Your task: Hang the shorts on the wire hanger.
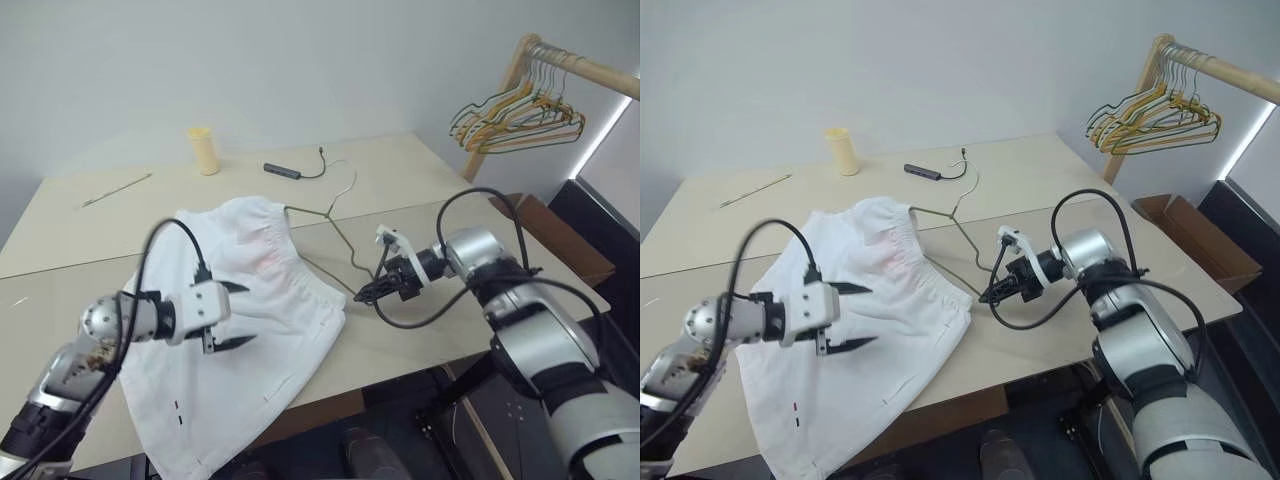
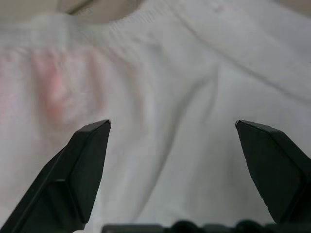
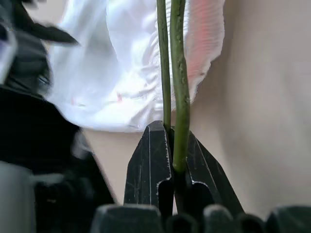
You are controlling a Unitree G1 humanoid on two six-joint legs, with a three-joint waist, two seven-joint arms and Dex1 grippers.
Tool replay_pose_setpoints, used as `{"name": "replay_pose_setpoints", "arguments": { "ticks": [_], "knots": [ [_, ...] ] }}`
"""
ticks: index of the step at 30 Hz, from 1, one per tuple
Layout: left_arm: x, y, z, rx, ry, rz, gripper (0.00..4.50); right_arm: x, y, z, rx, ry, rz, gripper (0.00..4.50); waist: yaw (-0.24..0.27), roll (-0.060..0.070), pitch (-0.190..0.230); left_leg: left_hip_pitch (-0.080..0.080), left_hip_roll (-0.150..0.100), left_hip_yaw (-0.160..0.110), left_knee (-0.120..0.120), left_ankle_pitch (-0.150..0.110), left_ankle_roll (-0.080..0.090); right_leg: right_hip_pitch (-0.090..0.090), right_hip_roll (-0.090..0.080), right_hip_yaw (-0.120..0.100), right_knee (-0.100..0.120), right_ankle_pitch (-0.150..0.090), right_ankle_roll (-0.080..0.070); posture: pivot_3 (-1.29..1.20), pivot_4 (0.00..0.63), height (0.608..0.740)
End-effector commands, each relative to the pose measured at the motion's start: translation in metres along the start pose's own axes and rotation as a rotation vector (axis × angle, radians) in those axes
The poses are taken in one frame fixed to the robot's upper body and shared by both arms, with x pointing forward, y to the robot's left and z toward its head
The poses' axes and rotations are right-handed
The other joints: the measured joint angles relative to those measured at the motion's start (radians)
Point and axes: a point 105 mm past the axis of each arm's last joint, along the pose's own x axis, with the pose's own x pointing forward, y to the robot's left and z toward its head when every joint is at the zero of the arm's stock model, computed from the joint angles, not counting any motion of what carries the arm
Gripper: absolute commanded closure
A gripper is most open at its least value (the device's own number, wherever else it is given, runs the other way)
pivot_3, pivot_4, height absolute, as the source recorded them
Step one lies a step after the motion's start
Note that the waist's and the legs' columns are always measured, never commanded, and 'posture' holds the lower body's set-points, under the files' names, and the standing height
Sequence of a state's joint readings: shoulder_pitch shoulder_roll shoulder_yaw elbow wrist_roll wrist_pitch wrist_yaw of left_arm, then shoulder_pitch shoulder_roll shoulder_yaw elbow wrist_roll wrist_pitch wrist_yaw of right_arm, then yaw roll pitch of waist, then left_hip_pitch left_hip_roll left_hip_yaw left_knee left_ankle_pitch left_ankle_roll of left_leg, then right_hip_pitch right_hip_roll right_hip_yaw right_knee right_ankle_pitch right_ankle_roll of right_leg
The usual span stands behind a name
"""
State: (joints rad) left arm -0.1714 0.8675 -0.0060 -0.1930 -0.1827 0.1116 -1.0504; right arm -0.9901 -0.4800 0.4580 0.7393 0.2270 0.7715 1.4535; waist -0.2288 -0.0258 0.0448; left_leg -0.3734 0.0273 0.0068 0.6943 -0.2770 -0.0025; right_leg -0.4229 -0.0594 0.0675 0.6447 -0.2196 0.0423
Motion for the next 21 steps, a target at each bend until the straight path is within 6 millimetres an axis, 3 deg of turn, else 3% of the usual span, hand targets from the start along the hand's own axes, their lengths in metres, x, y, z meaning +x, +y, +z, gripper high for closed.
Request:
{"name": "replay_pose_setpoints", "arguments": {
  "ticks": [1, 10, 15, 21],
  "knots": [
    [-0.024, 0.044, 0.03, 0.025, -0.104, 0.151, 0.02, 0.0, 0.009, 0.024, -0.237, -0.064, -0.096, 4.5, 0.0, 0.0, 0.0, 0.0, 0.0, 0.0, 0.0, 0.0, 0.0, 0.0, 0.0, 0.0, 0.0, 0.0, 0.0, -0.16, 0.0, 0.74],
    [-0.057, 0.081, 0.064, 0.075, -0.208, 0.2, 0.02, 0.016, 0.016, 0.026, -0.423, -0.033, -0.236, 4.5, -0.008, 0.0, 0.0, 0.0, -0.001, 0.0, 0.0, 0.0, 0.0, 0.0, 0.0, 0.0, 0.0, 0.0, 0.0, -0.16, 0.0, 0.74],
    [-0.058, 0.097, 0.052, 0.148, -0.079, 0.161, 0.02, 0.026, 0.017, 0.015, -0.553, 0.053, -0.279, 4.5, -0.006, 0.0, 0.0, 0.001, -0.002, 0.0, 0.0, 0.0, 0.0, 0.001, 0.001, 0.0, 0.0, 0.0, 0.001, -0.15, 0.0, 0.74],
    [-0.055, 0.092, 0.031, 0.137, 0.022, -0.042, 0.02, 0.031, 0.026, 0.022, -0.588, 0.043, -0.273, 4.5, -0.009, 0.0, 0.0, 0.001, -0.003, 0.0, 0.0, 0.0, 0.0, 0.001, 0.001, 0.001, 0.0, 0.0, 0.001, -0.16, 0.0, 0.74]
  ]
}}
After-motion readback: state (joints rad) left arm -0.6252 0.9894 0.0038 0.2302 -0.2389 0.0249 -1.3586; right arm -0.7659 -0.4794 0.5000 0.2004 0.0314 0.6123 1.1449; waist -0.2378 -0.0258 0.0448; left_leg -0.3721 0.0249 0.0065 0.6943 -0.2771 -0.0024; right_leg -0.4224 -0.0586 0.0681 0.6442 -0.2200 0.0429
